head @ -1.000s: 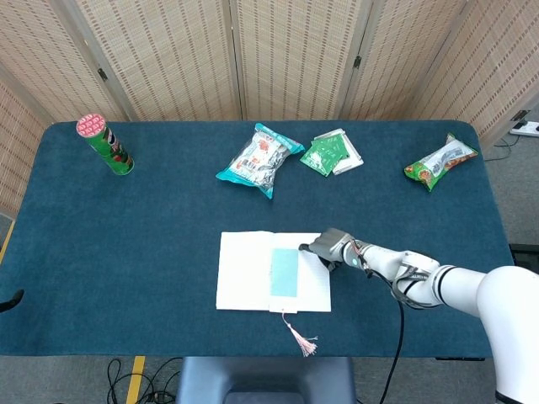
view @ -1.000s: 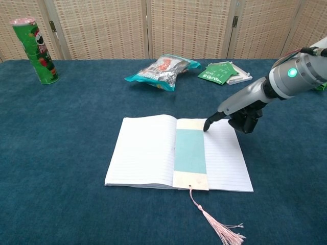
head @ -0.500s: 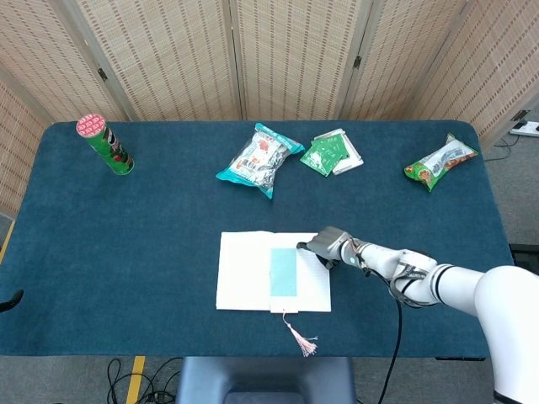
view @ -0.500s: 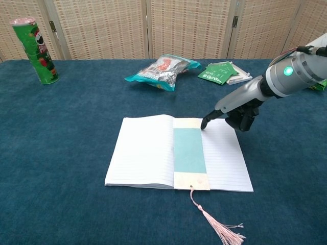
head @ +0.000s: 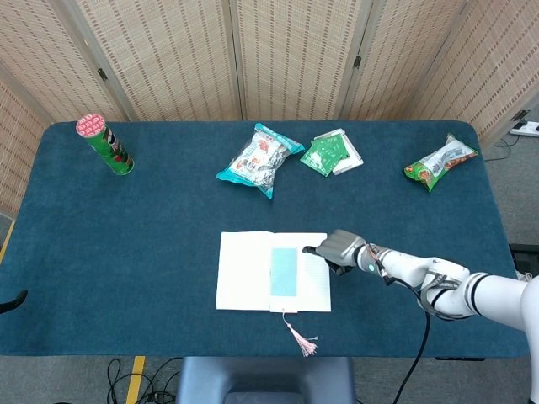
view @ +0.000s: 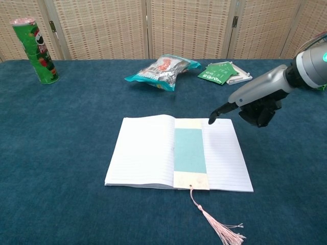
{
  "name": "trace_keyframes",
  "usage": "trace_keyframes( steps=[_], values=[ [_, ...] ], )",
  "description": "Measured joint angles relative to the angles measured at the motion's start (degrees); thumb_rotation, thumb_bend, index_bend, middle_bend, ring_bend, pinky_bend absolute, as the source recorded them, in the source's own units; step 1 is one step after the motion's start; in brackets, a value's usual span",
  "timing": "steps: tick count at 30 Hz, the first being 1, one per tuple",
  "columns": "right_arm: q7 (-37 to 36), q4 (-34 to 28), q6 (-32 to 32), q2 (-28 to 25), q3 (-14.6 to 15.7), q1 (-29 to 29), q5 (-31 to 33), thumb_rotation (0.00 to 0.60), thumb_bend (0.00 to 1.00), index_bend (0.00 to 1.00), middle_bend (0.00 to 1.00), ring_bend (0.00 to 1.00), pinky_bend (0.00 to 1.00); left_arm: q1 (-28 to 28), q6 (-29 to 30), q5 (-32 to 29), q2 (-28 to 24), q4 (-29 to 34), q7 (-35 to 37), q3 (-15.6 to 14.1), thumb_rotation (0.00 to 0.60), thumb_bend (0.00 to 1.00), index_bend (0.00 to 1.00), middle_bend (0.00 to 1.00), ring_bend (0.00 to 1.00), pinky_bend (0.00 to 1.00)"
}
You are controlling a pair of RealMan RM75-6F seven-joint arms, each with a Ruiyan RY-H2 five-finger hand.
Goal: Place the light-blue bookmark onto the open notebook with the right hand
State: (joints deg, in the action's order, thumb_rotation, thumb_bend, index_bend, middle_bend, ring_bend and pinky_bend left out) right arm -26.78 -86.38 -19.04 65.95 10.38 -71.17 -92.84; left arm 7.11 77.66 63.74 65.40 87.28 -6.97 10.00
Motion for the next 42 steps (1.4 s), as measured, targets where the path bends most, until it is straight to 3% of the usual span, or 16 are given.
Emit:
trace_keyframes(
  steps=[15,26,42],
  values=[
    [4.2,-7.2,-0.4,0.1,-0.3,-0.7,-1.8,0.6,1.0,0.0,1.0,1.0,1.0,-1.4,1.7,0.3,-1.3,1.0,1.7,0.2,0.6,0.22,0.09,0.0,0.0,0.25],
    [6.8,-13.8,0.4,-1.6,2.3,-1.0,-3.8,0.6,1.0,0.0,1.0,1.0,1.0,-1.2,0.6,-1.3,-1.3,0.6,1.7,0.7,0.6,0.22,0.09,0.0,0.0,0.25],
    [6.9,-15.2,3.1,0.8,3.0,-3.0,-3.4,0.6,1.0,0.0,1.0,1.0,1.0,-1.4,-0.2,-2.0,-1.9,0.1,3.0,1.0,0.6,0.22,0.09,0.0,0.0,0.25]
  ],
)
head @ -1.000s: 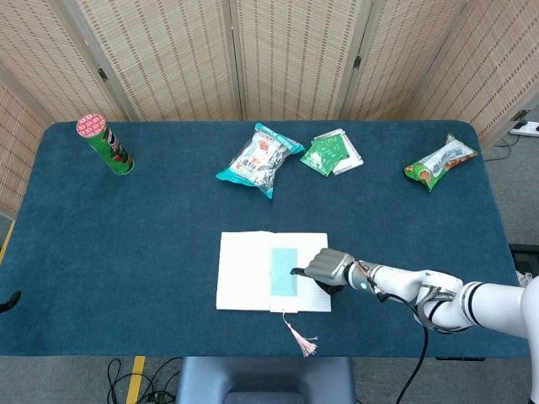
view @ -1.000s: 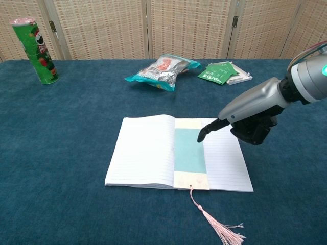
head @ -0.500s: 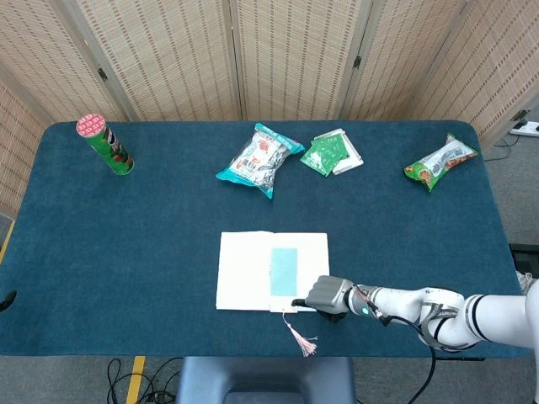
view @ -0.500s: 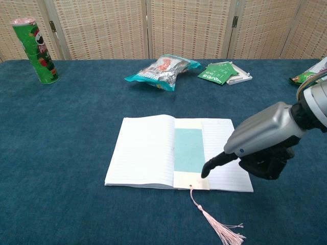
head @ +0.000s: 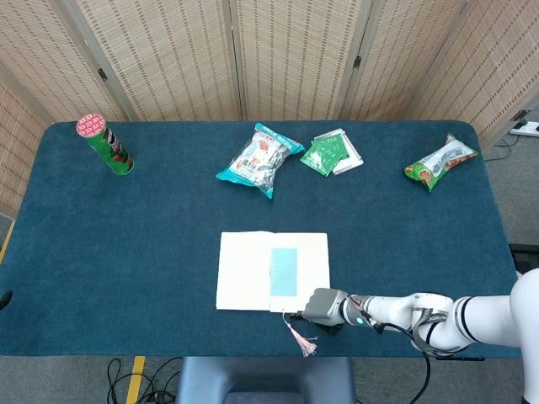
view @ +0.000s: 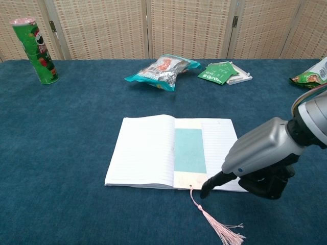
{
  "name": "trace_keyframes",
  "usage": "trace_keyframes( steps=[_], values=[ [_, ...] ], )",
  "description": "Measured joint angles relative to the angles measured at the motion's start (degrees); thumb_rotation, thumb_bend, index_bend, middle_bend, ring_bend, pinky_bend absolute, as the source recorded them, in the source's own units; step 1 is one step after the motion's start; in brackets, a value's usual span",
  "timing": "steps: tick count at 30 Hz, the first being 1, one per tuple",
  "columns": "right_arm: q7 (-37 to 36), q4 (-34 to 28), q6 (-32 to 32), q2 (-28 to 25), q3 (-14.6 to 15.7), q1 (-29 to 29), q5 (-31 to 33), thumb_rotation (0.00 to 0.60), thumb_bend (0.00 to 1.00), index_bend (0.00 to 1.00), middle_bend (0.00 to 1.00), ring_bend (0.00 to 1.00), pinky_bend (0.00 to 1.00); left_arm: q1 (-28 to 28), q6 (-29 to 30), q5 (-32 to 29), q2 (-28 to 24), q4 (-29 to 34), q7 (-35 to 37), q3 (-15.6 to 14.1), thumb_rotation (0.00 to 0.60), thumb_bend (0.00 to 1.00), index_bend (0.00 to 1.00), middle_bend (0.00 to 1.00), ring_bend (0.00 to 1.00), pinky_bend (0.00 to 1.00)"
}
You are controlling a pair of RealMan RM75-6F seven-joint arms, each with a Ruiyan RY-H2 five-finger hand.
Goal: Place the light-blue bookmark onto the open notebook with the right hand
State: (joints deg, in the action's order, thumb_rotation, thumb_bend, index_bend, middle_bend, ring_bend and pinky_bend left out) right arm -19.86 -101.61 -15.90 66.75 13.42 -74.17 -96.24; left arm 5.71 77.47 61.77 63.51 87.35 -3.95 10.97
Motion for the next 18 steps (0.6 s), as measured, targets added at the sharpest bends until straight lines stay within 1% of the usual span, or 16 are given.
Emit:
trace_keyframes(
  steps=[10,18],
  values=[
    [0.6,2.9,1.0,2.8,-0.8,-0.6,1.6,0.6,1.0,0.0,1.0,1.0,1.0,-0.3,0.0,-0.2,-0.4,-0.1,0.8,0.2,0.6,0.22,0.09,0.0,0.0,0.25],
    [0.5,5.1,1.3,3.9,-1.4,-0.8,3.0,0.6,1.0,0.0,1.0,1.0,1.0,-0.3,-0.2,-0.2,-0.5,-0.2,1.0,0.2,0.6,0.22,0.09,0.0,0.0,0.25]
  ],
)
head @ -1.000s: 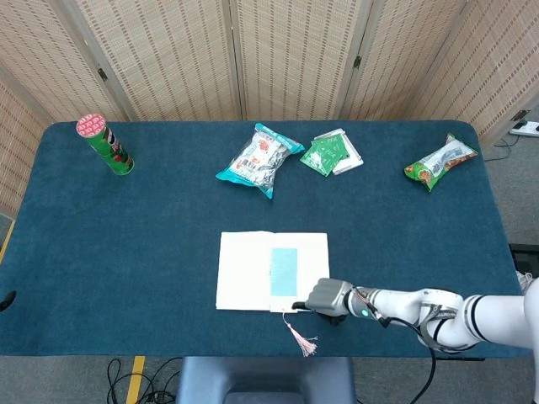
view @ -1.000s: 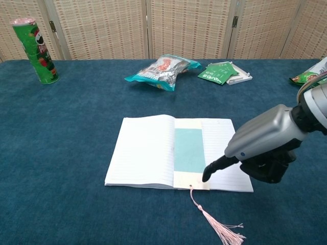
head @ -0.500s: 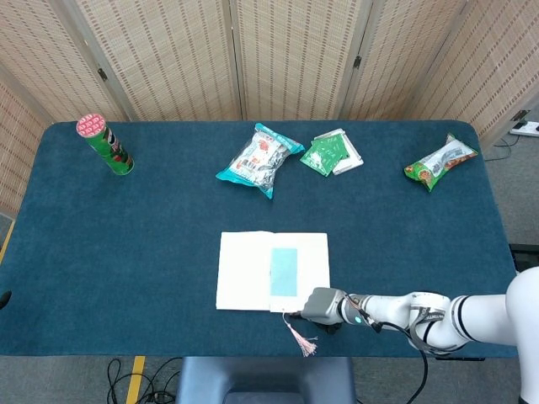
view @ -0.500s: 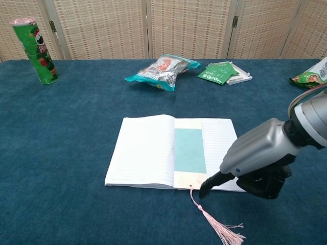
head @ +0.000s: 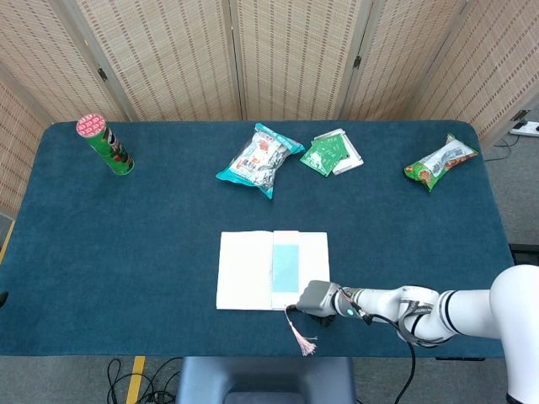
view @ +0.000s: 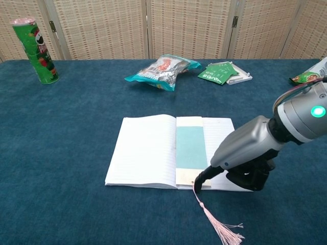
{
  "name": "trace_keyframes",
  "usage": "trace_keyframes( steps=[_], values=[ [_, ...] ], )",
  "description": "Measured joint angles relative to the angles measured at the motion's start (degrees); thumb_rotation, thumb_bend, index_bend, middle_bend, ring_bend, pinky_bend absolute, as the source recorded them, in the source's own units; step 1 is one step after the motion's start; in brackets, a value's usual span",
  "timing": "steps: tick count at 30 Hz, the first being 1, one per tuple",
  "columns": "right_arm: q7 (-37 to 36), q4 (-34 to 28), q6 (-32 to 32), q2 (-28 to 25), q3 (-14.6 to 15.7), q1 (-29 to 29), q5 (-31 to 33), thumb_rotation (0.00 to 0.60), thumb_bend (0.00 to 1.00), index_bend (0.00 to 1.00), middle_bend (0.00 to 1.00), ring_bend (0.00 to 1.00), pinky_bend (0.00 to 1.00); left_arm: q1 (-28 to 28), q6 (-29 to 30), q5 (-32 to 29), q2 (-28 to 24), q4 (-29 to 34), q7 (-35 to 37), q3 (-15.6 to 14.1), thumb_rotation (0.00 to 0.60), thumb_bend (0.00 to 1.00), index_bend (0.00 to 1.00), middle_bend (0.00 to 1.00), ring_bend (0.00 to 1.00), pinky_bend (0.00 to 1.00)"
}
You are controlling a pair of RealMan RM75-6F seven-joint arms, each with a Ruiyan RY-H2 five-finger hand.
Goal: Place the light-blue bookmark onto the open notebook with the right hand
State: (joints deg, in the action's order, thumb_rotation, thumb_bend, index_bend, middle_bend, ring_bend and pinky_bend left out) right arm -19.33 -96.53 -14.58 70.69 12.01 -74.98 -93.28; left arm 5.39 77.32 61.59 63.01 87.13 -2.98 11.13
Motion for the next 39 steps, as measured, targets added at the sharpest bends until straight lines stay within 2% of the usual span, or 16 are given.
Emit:
trace_keyframes(
  steps=[12,19,22,26,31,32,34,36,39],
  values=[
    [-0.6,-3.3,-2.2,-2.8,1.5,-0.1,-2.2,0.6,1.0,0.0,1.0,1.0,1.0,0.5,-0.2,-0.1,0.7,-0.5,-1.3,0.0,0.6,0.22,0.09,0.0,0.0,0.25],
    [-1.5,-5.8,-8.6,-6.9,3.1,1.4,-4.9,0.6,1.0,0.0,1.0,1.0,1.0,0.7,-0.1,-0.3,1.1,-0.5,-2.5,-0.1,0.6,0.22,0.09,0.0,0.01,0.25],
    [-2.0,-5.7,-13.4,-8.5,3.4,3.3,-5.4,0.6,1.0,0.0,0.98,0.95,1.0,0.7,0.2,-0.2,1.2,-0.3,-2.7,-0.1,0.6,0.22,0.09,0.0,0.0,0.25],
    [-2.0,-4.3,-22.2,-9.7,3.0,7.9,-5.2,0.6,1.0,0.0,0.86,0.81,0.95,0.6,0.8,0.7,1.2,0.2,-2.8,-0.3,0.6,0.22,0.09,0.0,0.01,0.25],
    [2.5,-0.9,-35.2,-9.9,1.2,18.1,-2.1,0.6,1.0,0.0,0.79,0.76,0.89,0.5,1.5,2.3,1.1,1.0,-2.8,-0.8,0.6,0.22,0.09,0.0,0.01,0.25],
    [3.8,-0.3,-36.7,-9.9,0.9,19.9,-1.0,0.6,1.0,0.0,0.75,0.73,0.86,0.5,1.4,2.5,1.1,1.1,-2.8,-1.0,0.6,0.22,0.09,0.0,0.01,0.25],
    [6.8,0.5,-38.7,-10.0,0.1,23.0,1.7,0.6,0.99,0.0,0.63,0.67,0.78,0.5,1.4,2.8,1.0,1.3,-2.9,-1.1,0.6,0.22,0.09,0.0,0.01,0.25],
    [9.5,0.8,-39.7,-10.1,-0.5,24.9,3.8,0.6,0.87,0.0,0.48,0.55,0.63,0.5,1.5,3.1,1.0,1.4,-2.9,-1.3,0.6,0.22,0.09,0.0,0.0,0.25],
    [14.3,1.5,-43.2,-9.6,-1.6,28.5,6.6,0.6,0.73,0.0,0.34,0.38,0.44,0.4,1.8,4.0,0.9,1.6,-2.7,-1.5,0.6,0.22,0.09,0.0,0.0,0.25]
  ],
)
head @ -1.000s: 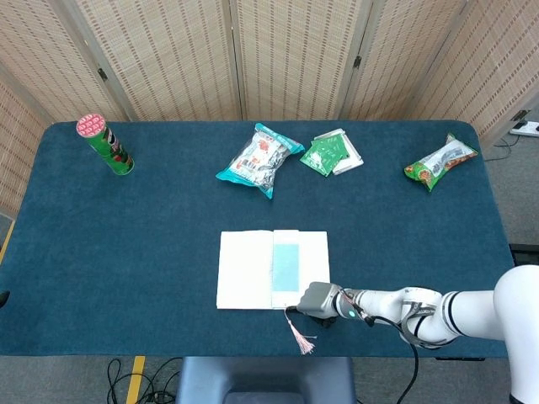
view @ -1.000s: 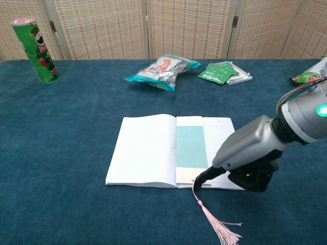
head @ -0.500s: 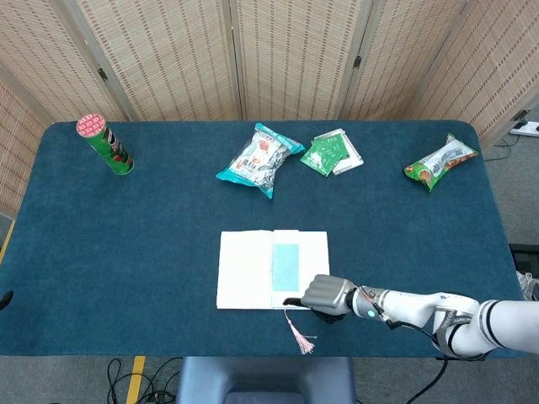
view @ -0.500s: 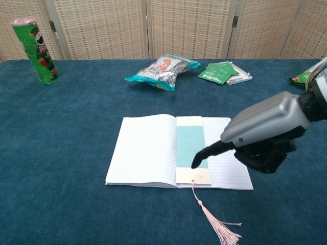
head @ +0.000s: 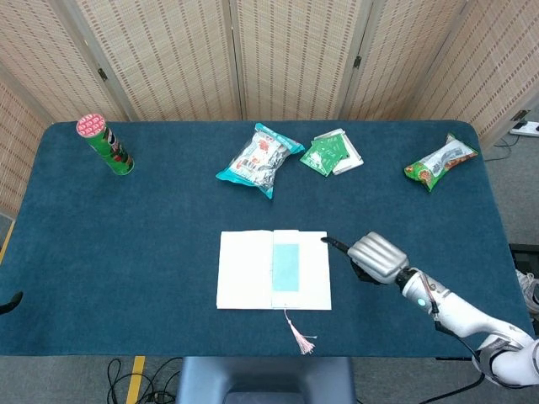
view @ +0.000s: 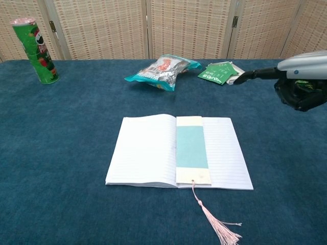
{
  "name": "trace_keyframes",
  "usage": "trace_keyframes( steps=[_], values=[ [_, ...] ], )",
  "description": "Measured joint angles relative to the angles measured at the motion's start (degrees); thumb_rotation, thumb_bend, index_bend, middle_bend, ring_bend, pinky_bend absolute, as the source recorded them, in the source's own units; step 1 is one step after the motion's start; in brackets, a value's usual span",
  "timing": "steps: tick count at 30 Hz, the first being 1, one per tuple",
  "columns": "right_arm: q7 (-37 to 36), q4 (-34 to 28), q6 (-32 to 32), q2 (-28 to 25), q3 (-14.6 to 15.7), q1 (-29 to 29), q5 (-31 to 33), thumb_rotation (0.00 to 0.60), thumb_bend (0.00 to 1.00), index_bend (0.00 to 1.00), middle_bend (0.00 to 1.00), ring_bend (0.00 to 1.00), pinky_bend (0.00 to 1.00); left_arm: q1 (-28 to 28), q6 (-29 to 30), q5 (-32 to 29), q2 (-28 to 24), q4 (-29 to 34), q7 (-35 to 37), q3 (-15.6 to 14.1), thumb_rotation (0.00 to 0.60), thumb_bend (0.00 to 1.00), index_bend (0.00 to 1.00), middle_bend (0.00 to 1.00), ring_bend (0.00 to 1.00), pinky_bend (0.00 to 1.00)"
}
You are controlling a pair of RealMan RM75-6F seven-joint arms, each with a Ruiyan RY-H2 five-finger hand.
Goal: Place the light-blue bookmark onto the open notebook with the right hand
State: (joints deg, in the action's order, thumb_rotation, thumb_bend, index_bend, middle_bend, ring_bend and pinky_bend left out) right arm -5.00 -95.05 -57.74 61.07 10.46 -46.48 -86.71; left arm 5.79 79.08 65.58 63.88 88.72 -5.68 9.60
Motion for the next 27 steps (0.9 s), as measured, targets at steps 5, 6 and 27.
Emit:
trace_keyframes(
  steps=[5,6,27],
  values=[
    [7.6,1.3,-12.6,1.9,-2.1,8.6,4.2,0.6,0.7,0.0,0.2,0.23,0.25,-0.2,0.8,2.3,-0.2,0.6,0.6,-0.7,0.6,0.22,0.09,0.0,0.01,0.25],
    [8.2,1.7,-15.2,2.3,-2.5,10.4,4.8,0.6,0.7,0.0,0.18,0.21,0.23,-0.3,0.9,2.8,-0.3,0.7,0.8,-0.9,0.6,0.22,0.09,0.0,0.01,0.25],
    [5.6,8.1,-37.7,4.6,-7.5,33.7,2.8,0.6,0.58,0.0,0.1,0.15,0.14,0.3,1.1,8.7,-0.3,3.2,0.2,-3.6,0.6,0.22,0.09,0.0,0.0,0.25]
  ],
)
